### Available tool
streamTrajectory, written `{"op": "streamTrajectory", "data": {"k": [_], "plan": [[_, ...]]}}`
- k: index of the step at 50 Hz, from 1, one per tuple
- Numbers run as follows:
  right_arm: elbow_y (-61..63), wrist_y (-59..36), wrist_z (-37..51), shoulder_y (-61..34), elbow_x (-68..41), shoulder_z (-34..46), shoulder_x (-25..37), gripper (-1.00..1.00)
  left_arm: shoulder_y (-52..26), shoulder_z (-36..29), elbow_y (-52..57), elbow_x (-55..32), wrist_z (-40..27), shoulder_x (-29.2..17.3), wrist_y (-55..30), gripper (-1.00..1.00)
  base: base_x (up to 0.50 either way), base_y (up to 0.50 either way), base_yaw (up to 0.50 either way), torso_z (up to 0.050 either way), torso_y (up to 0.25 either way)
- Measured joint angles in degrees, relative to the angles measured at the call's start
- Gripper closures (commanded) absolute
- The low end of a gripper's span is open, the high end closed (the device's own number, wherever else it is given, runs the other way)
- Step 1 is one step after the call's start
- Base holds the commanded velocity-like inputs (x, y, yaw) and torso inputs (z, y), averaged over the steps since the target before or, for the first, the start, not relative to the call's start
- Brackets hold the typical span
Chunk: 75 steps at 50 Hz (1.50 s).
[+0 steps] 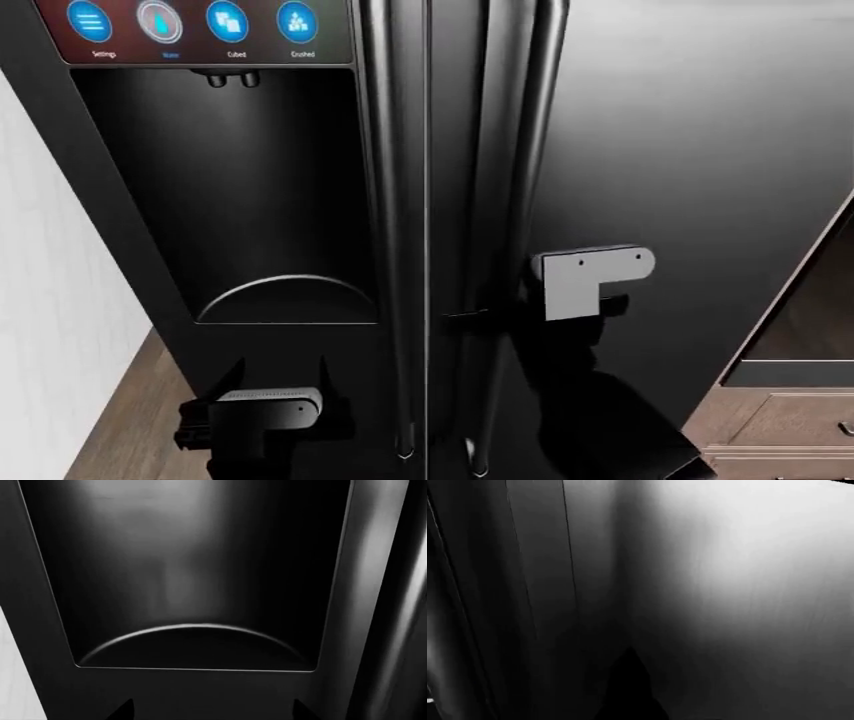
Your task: Open the fridge door
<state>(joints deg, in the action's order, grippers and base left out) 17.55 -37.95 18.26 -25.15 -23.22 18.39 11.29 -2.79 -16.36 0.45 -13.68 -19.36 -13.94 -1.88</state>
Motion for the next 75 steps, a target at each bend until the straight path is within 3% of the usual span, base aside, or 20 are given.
{"op": "streamTrajectory", "data": {"k": [13, 51, 71, 72, 75], "plan": [[10.3, 4.0, 1.7, 10.6, -1.5, -2.4, 3.3, 1.0, -0.1, -0.3, -0.1, 0.0, -0.4, -0.2, 0.0, -1.0, 0.0, 0.0, 0.0, 0.0, 0.0], [21.2, 35.2, -6.4, 48.9, -3.8, -19.2, 11.9, 1.0, -0.2, -2.1, 0.1, 1.7, -2.3, -0.8, 0.0, -1.0, 0.0, 0.0, 0.0, 0.0, 0.0], [22.5, 35.9, -6.5, 53.1, -2.8, -22.1, 14.6, 1.0, -0.5, -2.6, 0.1, 1.7, -2.7, -1.1, -0.1, -1.0, 0.0, 0.0, 0.0, 0.0, 0.0], [22.5, 36.0, -6.6, 53.3, -2.8, -22.2, 14.7, -1.0, -0.5, -2.6, 0.1, 1.7, -2.7, -1.1, -0.1, -1.0, 0.0, 0.0, 0.0, 0.0, 0.0], [22.0, 36.0, -6.0, 54.0, -3.1, -23.2, 14.9, -1.0, -0.5, -2.7, 0.2, 1.7, -2.9, -1.2, -0.1, -1.0, 0.0, 0.0, 0.0, 0.0, 0.0]]}}
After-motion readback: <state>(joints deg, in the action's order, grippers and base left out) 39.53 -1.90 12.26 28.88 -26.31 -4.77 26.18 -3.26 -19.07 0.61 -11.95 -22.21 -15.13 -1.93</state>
